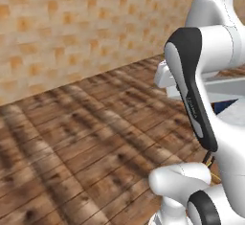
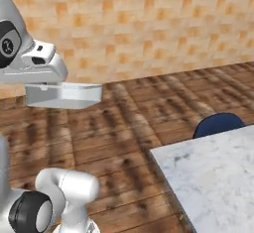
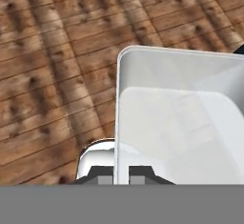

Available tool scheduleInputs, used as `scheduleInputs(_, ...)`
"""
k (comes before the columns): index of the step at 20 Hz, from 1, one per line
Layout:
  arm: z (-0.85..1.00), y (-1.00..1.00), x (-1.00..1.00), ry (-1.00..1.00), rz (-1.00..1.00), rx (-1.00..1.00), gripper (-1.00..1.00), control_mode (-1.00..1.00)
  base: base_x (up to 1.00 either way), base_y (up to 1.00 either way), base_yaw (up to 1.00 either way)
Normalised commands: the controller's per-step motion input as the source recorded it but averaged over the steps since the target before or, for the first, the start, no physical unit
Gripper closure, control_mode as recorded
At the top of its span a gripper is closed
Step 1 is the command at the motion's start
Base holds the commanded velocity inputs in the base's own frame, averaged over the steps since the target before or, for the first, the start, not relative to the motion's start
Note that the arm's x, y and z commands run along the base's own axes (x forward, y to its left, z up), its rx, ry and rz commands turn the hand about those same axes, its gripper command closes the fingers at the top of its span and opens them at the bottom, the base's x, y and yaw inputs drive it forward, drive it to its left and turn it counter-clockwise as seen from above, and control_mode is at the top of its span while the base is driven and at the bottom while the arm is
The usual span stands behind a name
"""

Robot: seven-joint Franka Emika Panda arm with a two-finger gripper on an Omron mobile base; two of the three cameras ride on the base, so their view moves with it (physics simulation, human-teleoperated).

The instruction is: Retrieve the tupperware and aluminum foil from the cabinet and place them on the dining counter near the plate with squash and lemon to prepare for storing leftovers.

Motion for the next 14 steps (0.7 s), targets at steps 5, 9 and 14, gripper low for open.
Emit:
scheduleInputs(5,0.00,0.00,0.00,0.00,0.00,0.00,1.00,1.00,0.48,0.67,-0.76)
scheduleInputs(9,0.00,0.00,0.00,0.00,0.00,0.00,1.00,1.00,0.64,0.86,-0.67)
scheduleInputs(14,0.00,0.00,0.00,0.00,0.00,0.00,1.00,1.00,0.73,0.95,-0.63)
